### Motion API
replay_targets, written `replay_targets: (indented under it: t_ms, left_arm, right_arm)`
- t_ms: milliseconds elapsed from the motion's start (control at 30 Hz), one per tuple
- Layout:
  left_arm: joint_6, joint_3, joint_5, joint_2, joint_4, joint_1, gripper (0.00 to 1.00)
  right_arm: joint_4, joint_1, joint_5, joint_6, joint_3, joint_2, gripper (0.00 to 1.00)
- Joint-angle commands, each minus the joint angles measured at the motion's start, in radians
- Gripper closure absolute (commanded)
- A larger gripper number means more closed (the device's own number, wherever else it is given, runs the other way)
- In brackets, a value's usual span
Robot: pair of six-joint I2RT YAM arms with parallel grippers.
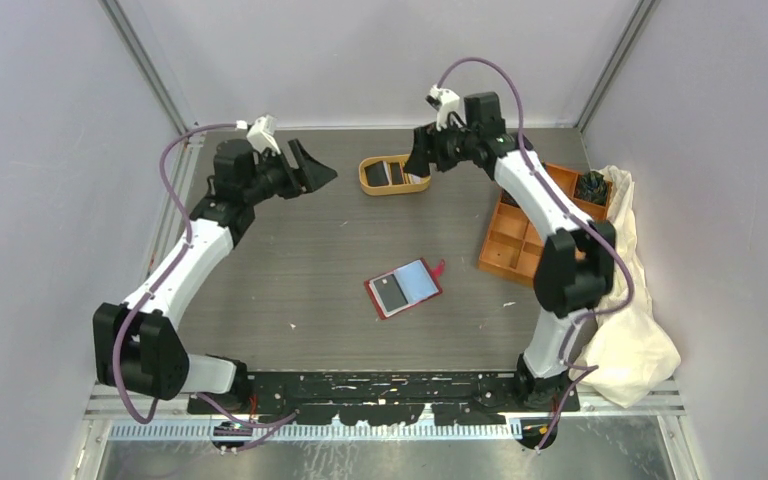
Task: Put the credit cards into the card holder
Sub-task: Move the storage box to the center of the board.
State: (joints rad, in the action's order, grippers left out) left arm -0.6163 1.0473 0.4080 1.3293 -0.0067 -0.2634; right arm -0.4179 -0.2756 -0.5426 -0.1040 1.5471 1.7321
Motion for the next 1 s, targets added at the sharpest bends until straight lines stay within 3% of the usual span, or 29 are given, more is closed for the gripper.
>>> replay_targets:
  t_ms: [0,100,233,367,533,767,967]
  left_arm:
    - [-0.010,0.146,0.175,0.041,-0.144,0.052,0.27]
    - [0.082,0.199,0.130,0.072,-0.269,0.053,0.28]
    - [0.147,0.160,0.018,0.066,-0.309,0.052,0.31]
    - [0.191,0.167,0.000,0.046,-0.340,0.053,0.31]
    - [0.206,0.163,-0.010,0.043,-0.342,0.053,0.31]
    - [0.201,0.168,0.008,0.051,-0.345,0.054,0.31]
    - [0.198,0.168,0.010,0.054,-0.344,0.055,0.31]
  right_arm:
    - [-0.180,0.000,-0.067,0.202,0.293,0.238,0.25]
    - [-0.221,0.001,0.001,0.236,0.442,0.355,0.25]
    - [-0.255,0.001,0.068,0.301,0.562,0.488,0.24]
    - [-0.230,0.002,0.101,0.340,0.657,0.602,0.24]
    - [-0.247,0.002,0.145,0.325,0.804,0.736,0.33]
    - [-0.256,0.002,0.132,0.304,0.786,0.775,0.50]
    - [-0.302,0.000,-0.034,0.228,0.690,0.744,0.58]
